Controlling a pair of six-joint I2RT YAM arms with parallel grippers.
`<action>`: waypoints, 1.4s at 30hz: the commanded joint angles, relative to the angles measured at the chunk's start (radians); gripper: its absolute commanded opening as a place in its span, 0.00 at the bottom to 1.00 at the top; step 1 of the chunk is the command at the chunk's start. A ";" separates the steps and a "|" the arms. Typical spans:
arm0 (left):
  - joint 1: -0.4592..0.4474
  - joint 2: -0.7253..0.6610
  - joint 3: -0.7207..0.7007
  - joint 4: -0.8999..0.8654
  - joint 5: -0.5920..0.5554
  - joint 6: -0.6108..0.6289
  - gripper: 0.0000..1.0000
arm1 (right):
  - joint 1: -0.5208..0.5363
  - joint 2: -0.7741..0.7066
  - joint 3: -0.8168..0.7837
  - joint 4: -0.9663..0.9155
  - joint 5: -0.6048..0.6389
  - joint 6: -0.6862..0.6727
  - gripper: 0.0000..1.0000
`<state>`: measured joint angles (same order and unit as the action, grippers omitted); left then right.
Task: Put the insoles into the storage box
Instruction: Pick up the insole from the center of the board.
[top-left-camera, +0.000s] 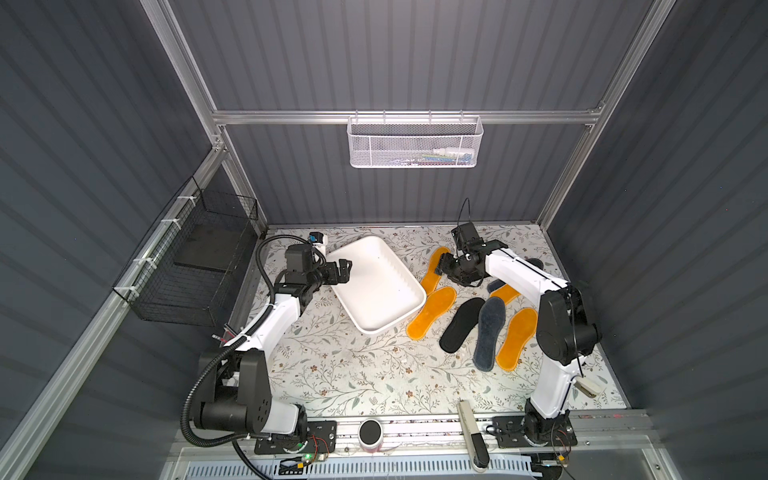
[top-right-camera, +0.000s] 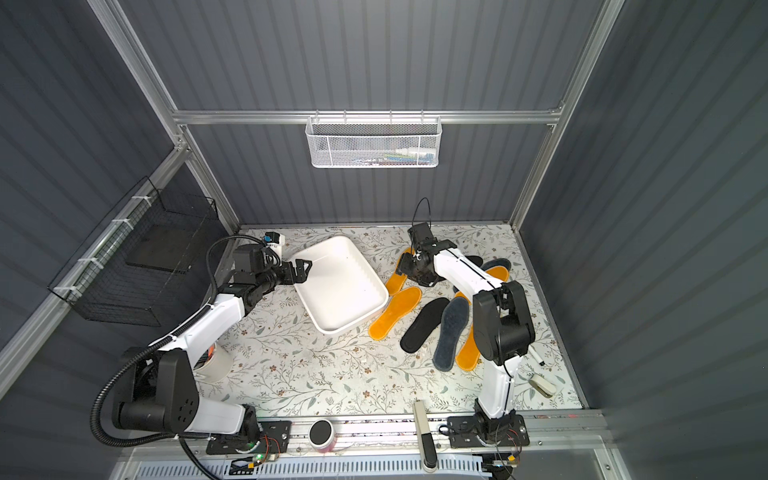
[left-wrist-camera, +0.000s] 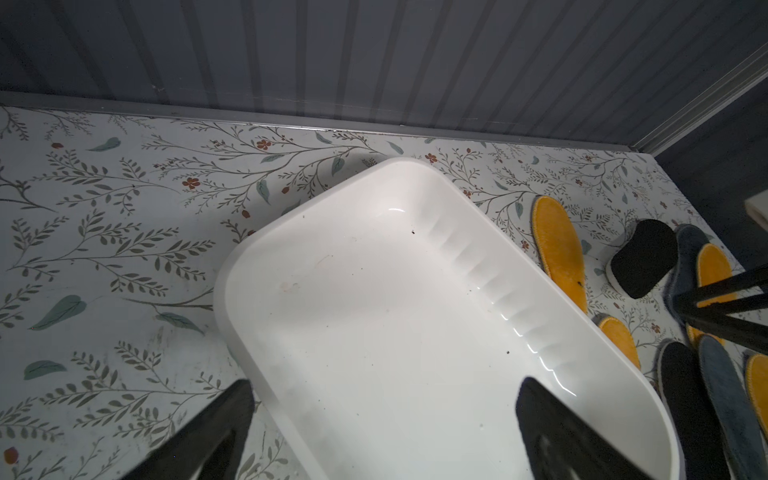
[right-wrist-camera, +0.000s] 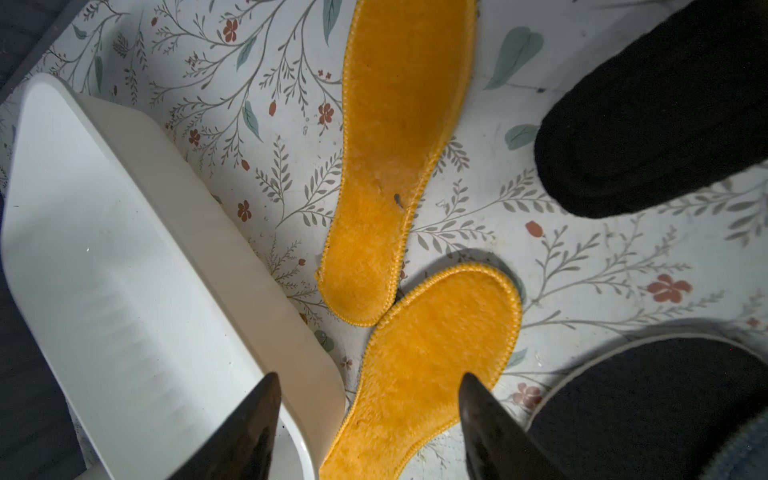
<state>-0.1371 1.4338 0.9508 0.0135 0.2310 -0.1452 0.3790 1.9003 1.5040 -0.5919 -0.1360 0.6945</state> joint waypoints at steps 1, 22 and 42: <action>-0.009 -0.010 0.023 -0.015 0.065 -0.023 1.00 | 0.006 0.016 0.025 -0.005 -0.011 0.013 0.65; -0.042 0.040 0.072 -0.020 0.146 -0.120 1.00 | 0.012 -0.061 -0.157 0.064 -0.123 0.025 0.60; -0.042 0.042 0.081 -0.065 0.126 -0.085 1.00 | 0.029 0.017 -0.308 0.209 -0.230 0.078 0.54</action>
<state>-0.1761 1.4799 1.0000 -0.0227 0.3527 -0.2512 0.4129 1.8912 1.2118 -0.3668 -0.3843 0.7841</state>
